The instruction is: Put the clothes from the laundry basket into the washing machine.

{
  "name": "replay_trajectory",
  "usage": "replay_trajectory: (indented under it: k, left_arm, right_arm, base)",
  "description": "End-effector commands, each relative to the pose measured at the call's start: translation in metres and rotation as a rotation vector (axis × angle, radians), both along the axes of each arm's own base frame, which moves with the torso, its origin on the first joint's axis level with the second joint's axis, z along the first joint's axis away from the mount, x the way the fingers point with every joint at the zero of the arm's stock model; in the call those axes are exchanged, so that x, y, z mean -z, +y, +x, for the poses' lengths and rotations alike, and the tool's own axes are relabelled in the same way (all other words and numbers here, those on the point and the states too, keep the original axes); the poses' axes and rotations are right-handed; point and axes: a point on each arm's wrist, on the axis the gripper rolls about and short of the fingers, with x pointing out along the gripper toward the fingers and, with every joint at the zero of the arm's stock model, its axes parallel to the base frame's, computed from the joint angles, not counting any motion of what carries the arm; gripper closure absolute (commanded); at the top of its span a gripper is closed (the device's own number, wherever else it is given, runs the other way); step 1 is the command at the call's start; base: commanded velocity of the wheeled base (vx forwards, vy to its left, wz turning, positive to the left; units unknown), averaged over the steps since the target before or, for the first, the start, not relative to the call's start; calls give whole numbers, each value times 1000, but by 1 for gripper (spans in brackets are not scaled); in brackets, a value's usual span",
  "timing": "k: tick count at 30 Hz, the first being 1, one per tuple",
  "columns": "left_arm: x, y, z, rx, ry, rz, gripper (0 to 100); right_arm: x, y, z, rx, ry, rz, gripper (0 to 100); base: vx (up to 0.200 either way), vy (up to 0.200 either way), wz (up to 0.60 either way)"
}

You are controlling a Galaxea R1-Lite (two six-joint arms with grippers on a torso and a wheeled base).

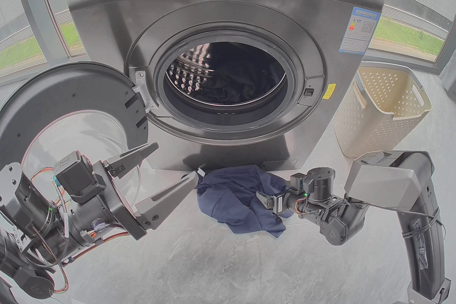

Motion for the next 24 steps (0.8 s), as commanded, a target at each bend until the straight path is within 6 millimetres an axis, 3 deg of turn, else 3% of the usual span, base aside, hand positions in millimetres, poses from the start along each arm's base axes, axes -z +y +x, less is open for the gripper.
replay_trajectory:
  k: [1, 3, 12, 16, 24]
  left_arm:
    - [-4, 3, -4, -3, -13, -16, 0]
    - [-4, 3, -4, 0, -10, -19, 0]
    - [-4, 1, -1, -1, -7, -18, 0]
    - [-2, 2, -2, -1, -2, -15, 0]
    - [-2, 2, -2, -1, -2, -15, 0]
  right_arm:
    - [41, -2, 18, 1, 74, -26, 0]
    - [50, -4, 25, -11, 116, -30, 0]
    - [45, -12, 48, 11, 131, -23, 0]
    - [42, -18, 74, 46, 100, -9, 0]
    - [56, -25, 116, 84, 101, -18, 0]
  base:
    - [0, 0, 0]
    - [0, 0, 0]
    - [0, 0, 0]
    - [0, 0, 0]
    - [0, 0, 0]
